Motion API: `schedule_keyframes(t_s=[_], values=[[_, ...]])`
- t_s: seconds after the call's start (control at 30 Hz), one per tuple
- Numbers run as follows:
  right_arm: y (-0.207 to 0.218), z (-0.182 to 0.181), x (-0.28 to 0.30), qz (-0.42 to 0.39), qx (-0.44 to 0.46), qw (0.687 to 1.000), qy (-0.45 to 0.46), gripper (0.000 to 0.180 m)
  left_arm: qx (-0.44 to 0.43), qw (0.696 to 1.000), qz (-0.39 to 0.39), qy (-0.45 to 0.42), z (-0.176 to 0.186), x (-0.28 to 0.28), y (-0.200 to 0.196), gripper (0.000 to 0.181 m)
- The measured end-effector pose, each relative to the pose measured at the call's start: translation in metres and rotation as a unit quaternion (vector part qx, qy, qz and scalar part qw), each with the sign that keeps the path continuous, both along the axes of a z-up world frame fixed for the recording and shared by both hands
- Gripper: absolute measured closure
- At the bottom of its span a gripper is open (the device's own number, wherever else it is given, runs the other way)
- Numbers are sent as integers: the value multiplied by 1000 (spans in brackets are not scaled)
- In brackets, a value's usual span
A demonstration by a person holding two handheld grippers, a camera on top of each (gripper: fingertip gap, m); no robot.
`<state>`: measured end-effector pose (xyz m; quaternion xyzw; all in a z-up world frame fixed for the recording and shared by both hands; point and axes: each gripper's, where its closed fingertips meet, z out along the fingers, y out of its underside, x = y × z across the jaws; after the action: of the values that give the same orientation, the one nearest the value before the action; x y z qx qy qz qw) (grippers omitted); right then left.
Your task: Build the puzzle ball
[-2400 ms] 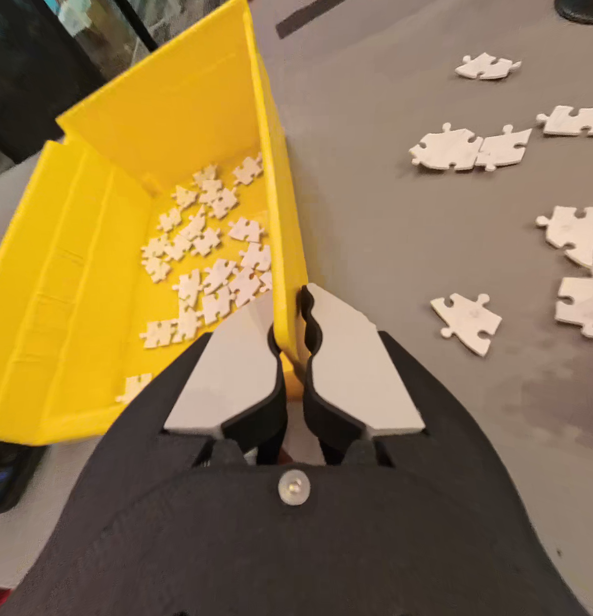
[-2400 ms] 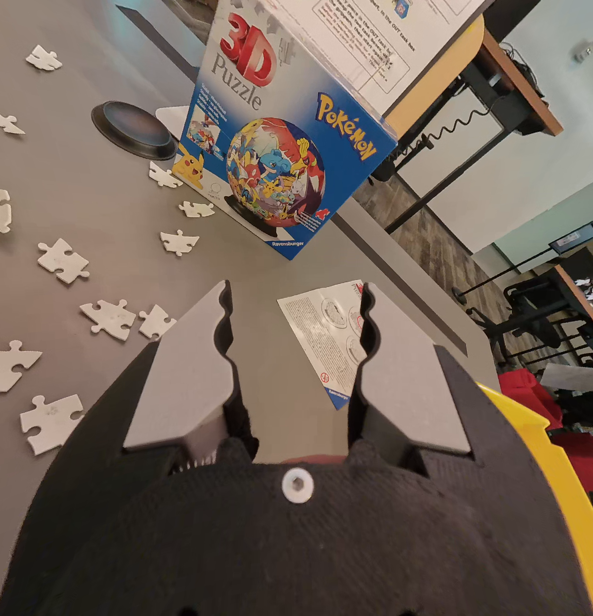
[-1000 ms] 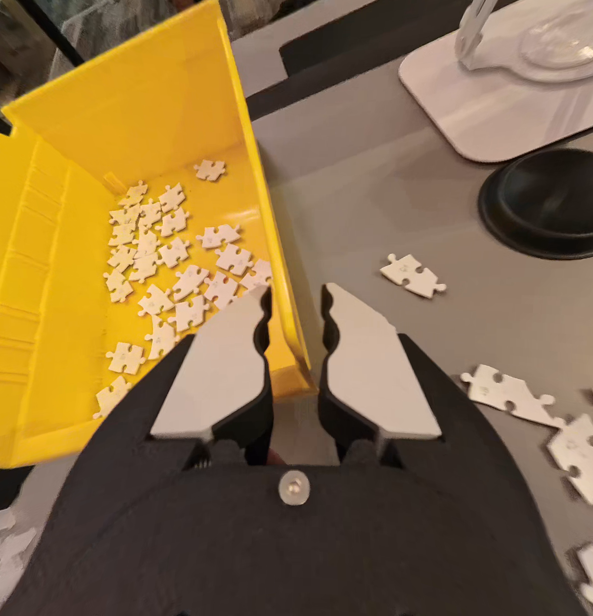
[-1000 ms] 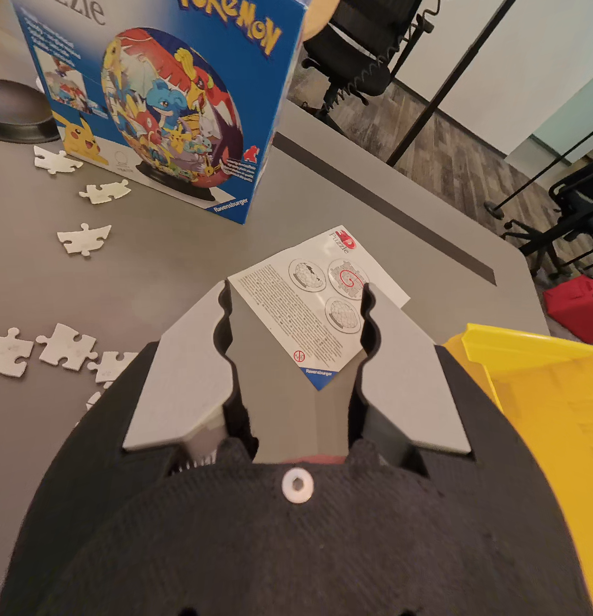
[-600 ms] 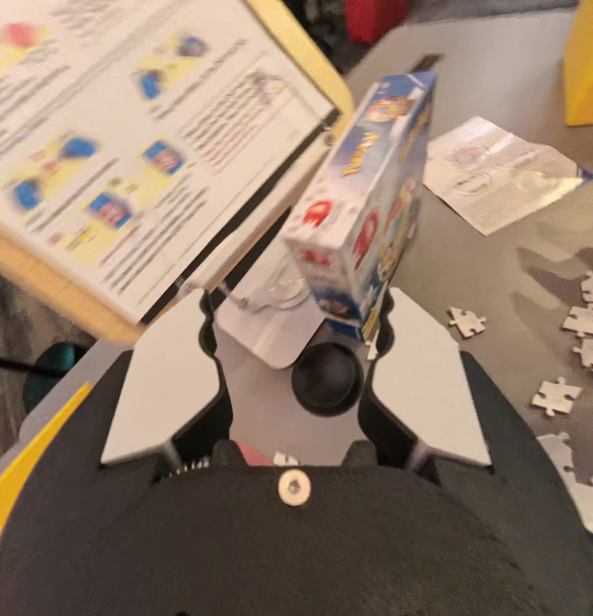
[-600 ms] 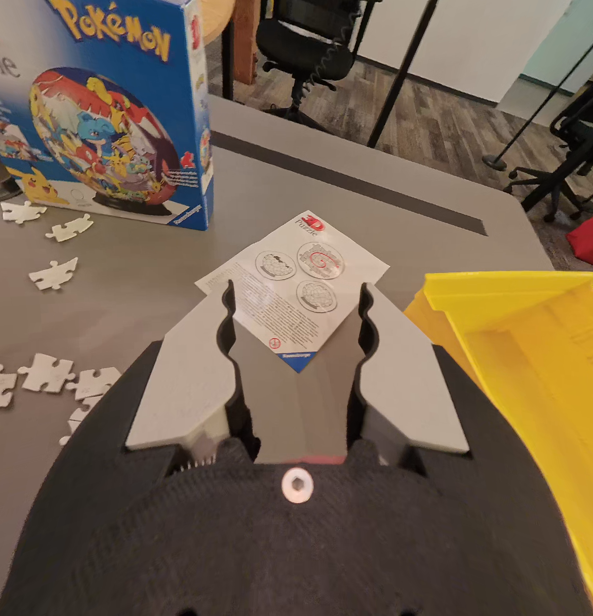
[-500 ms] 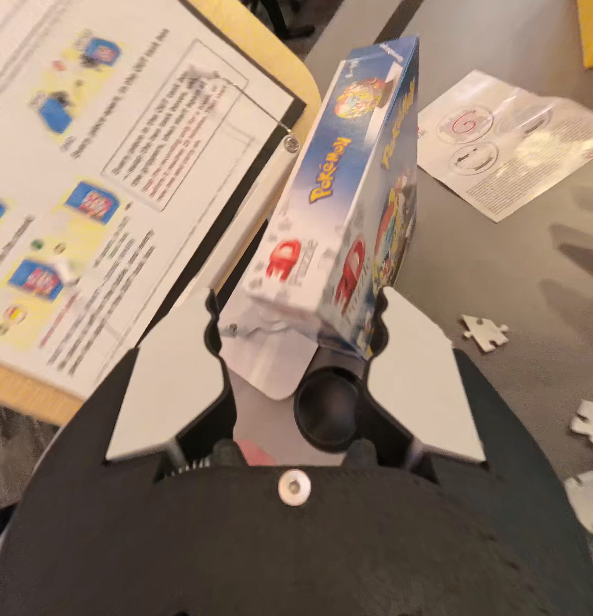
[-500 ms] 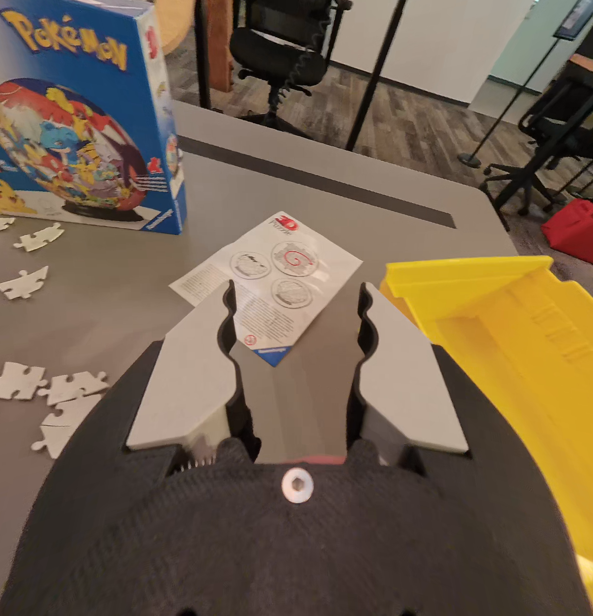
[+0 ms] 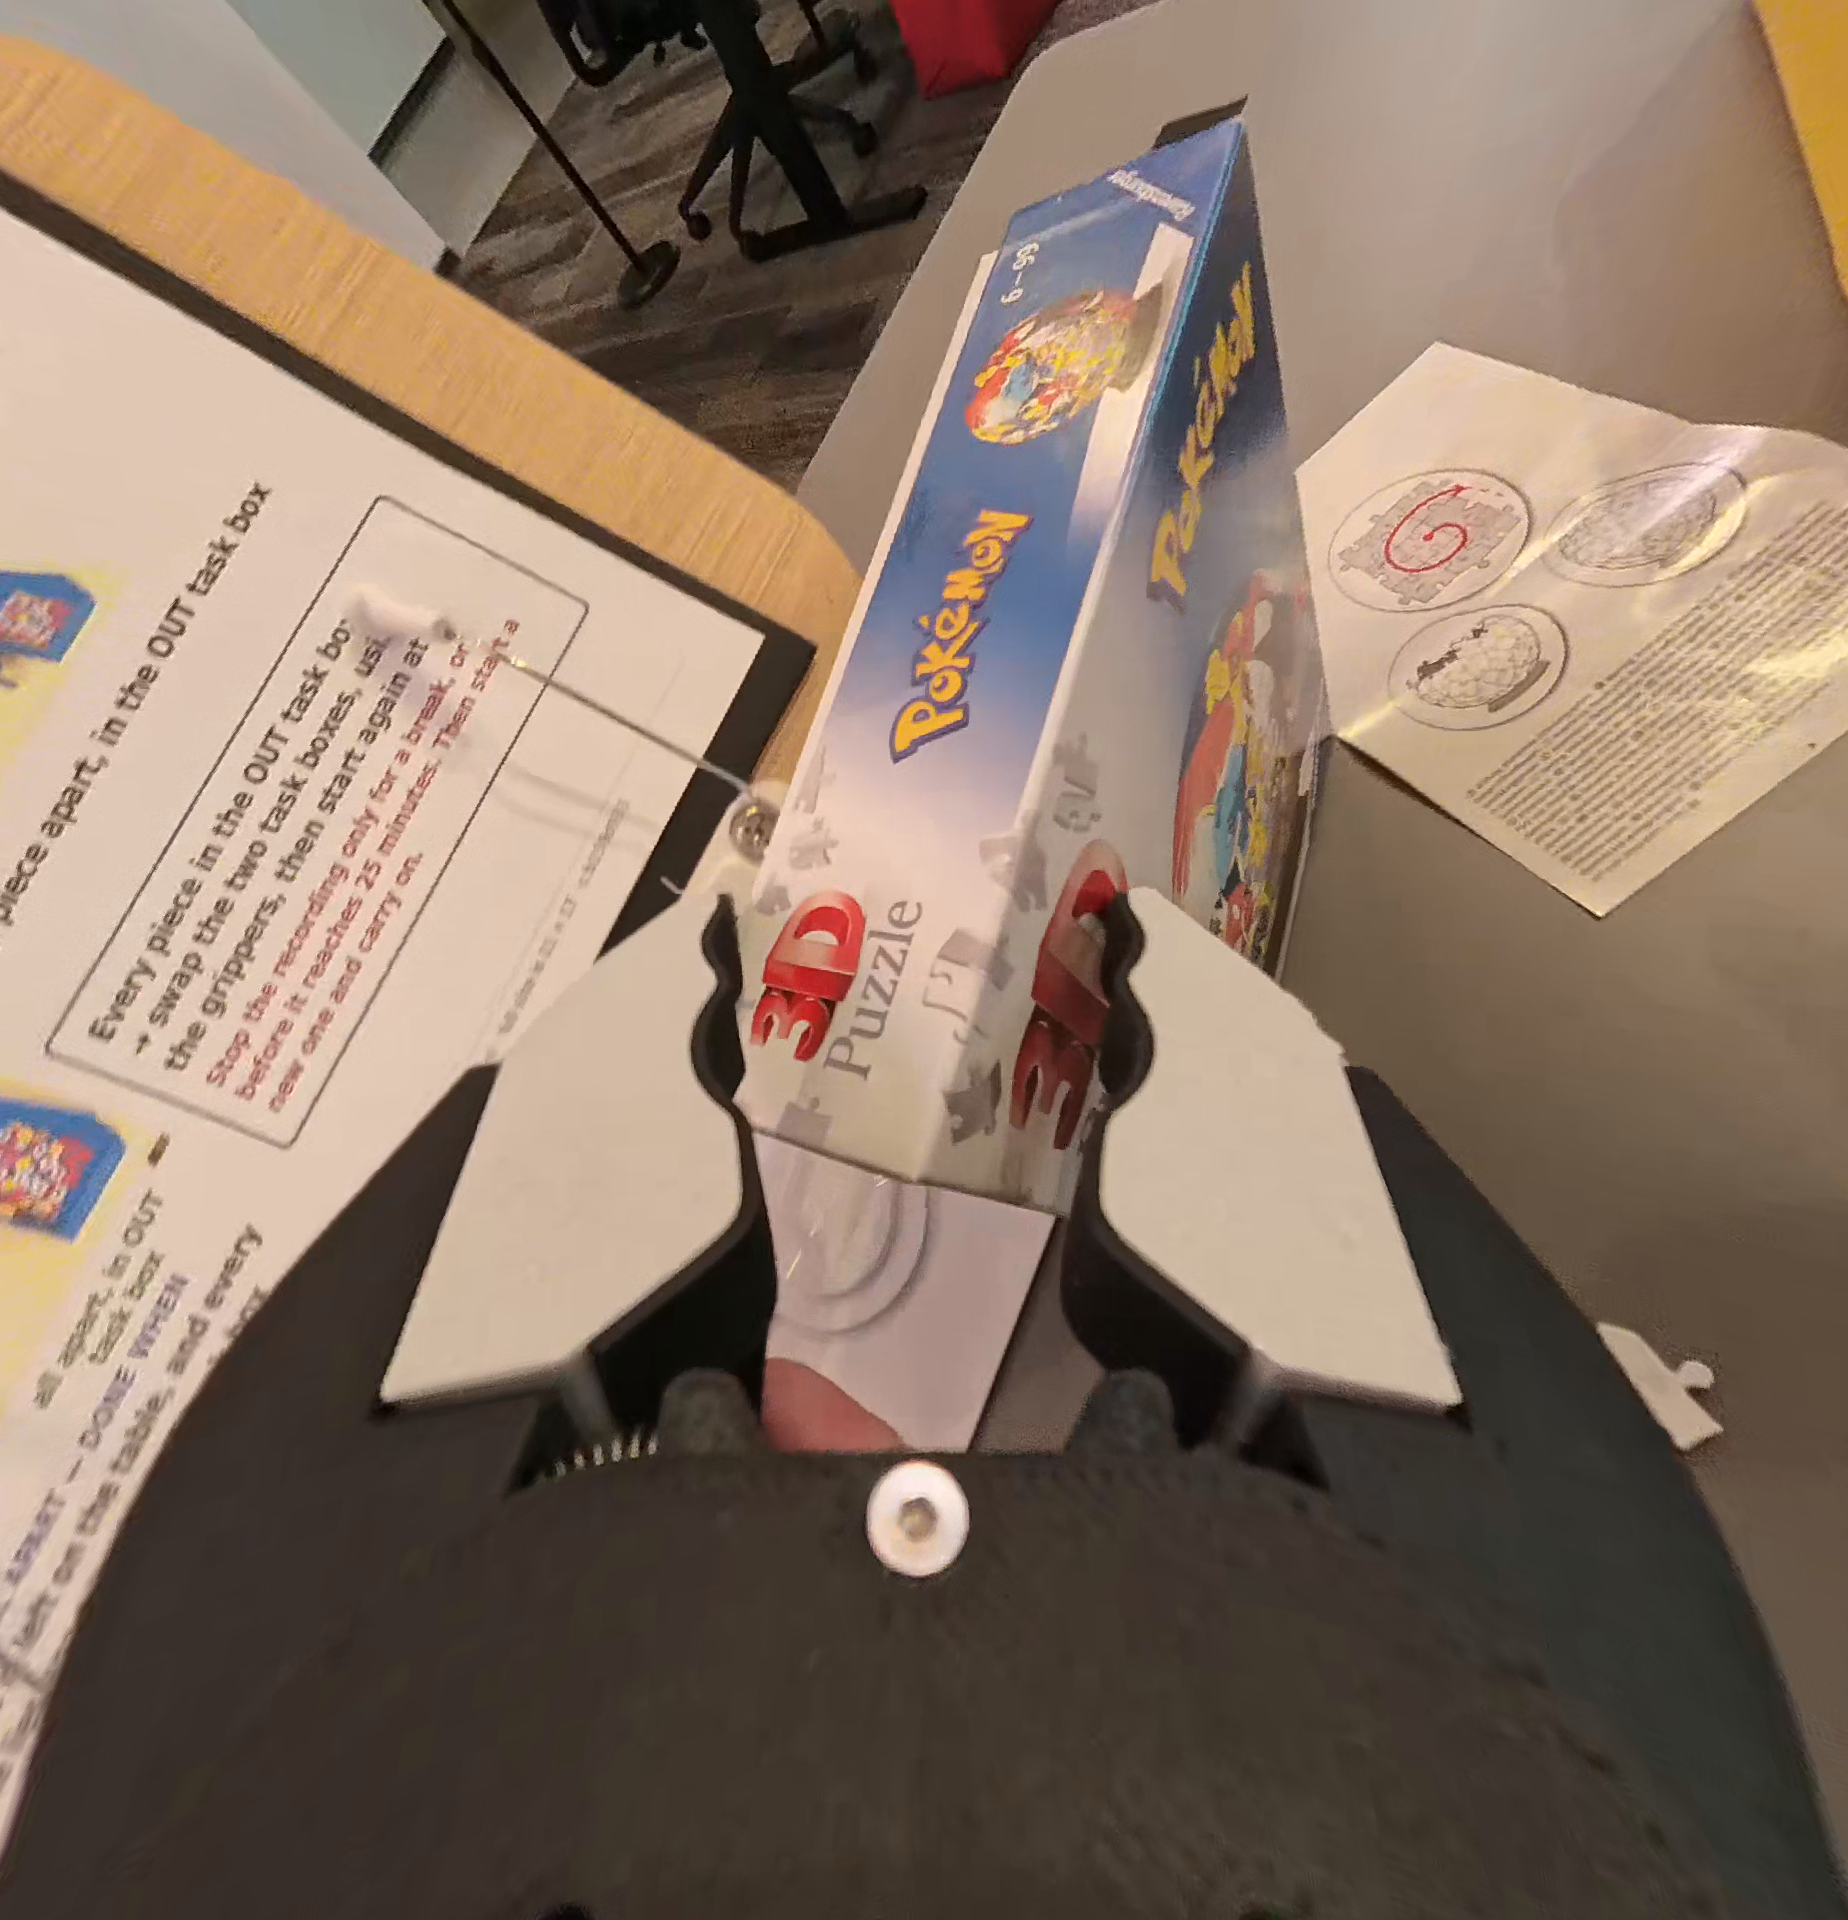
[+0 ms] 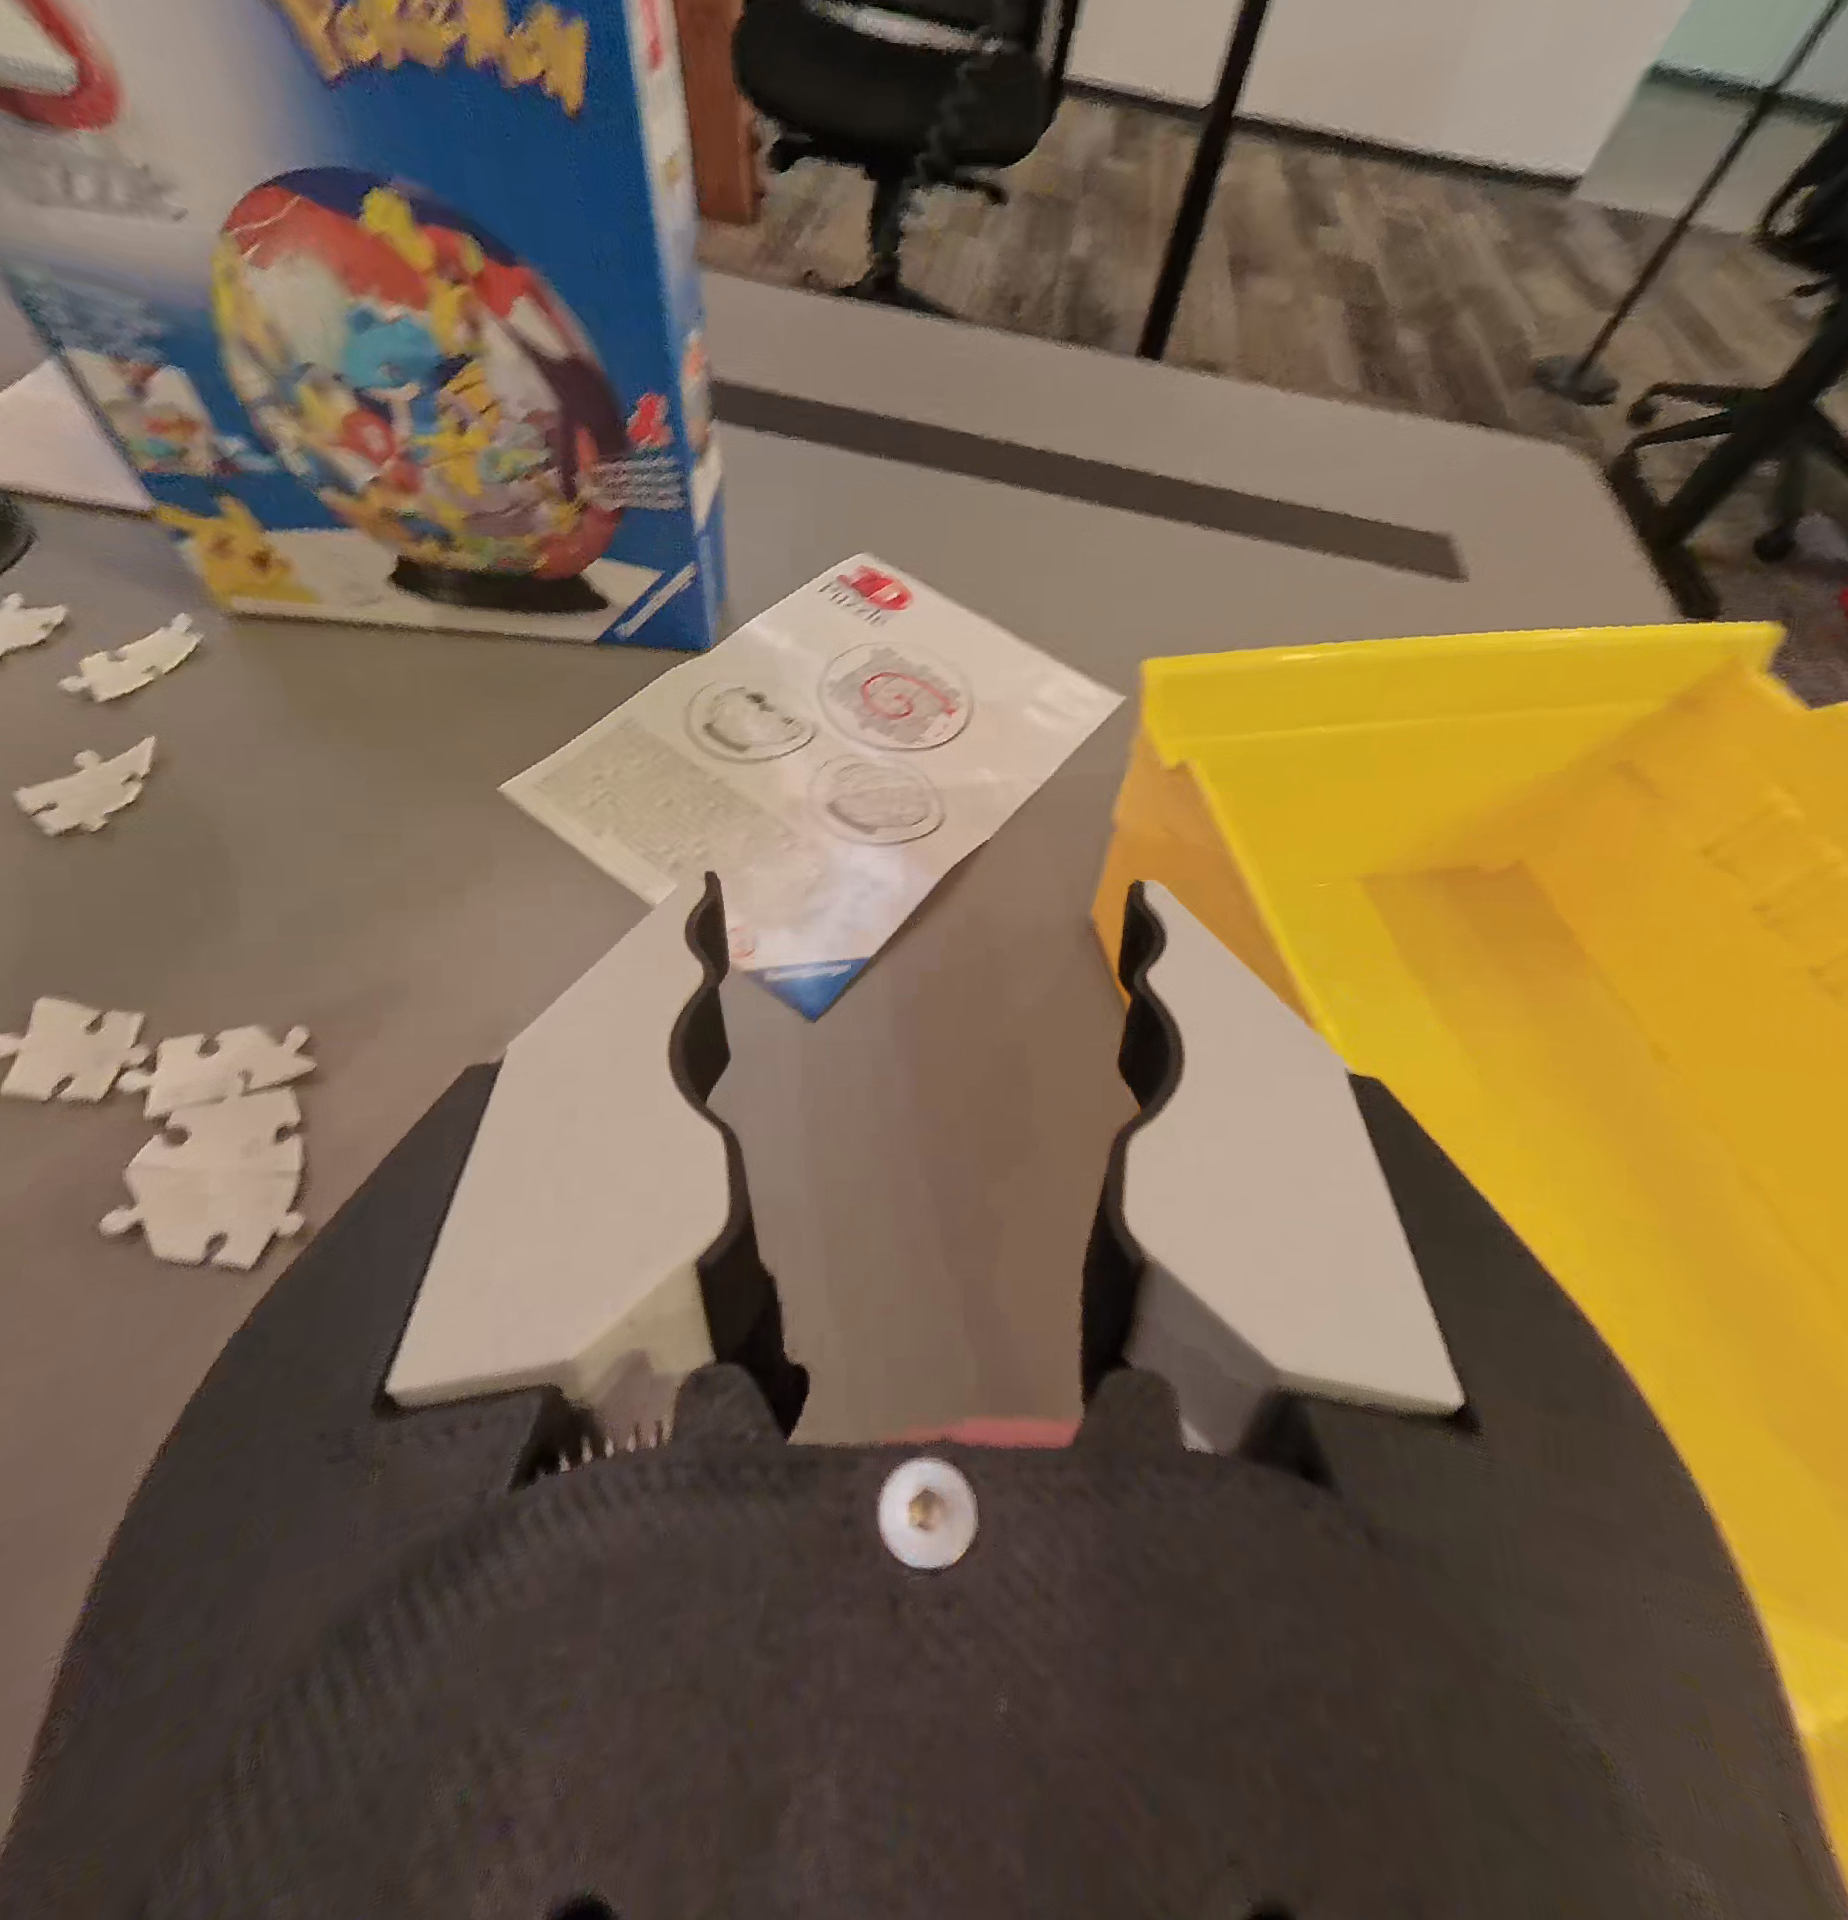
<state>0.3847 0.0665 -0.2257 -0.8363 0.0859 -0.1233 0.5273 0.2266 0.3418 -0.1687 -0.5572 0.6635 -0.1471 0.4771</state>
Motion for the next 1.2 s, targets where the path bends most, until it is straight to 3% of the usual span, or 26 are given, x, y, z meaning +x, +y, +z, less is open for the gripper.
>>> schedule_keyframes(t_s=[0.17, 0.33, 0.73, 1.0, 1.2], values=[[13, -24, -45, 105, -63, 992, 20, 113, -17, 1000, -6, -24, 15, -5, -10, 88], [9, -70, -118, 247, -192, 948, 57, 130, 1, 1000, 5, -28, 38, -62, -22, 82], [18, -113, -185, 304, -294, 904, 63, 180, -8, 991, 128, -33, 25, -268, -46, 85], [21, -114, -186, 393, -317, 863, 2, 180, -54, 975, 211, -53, -14, -359, -63, 89], [18, -114, -217, 513, -340, 787, -48, 180, -82, 965, 240, -61, -39, -386, -77, 89]])
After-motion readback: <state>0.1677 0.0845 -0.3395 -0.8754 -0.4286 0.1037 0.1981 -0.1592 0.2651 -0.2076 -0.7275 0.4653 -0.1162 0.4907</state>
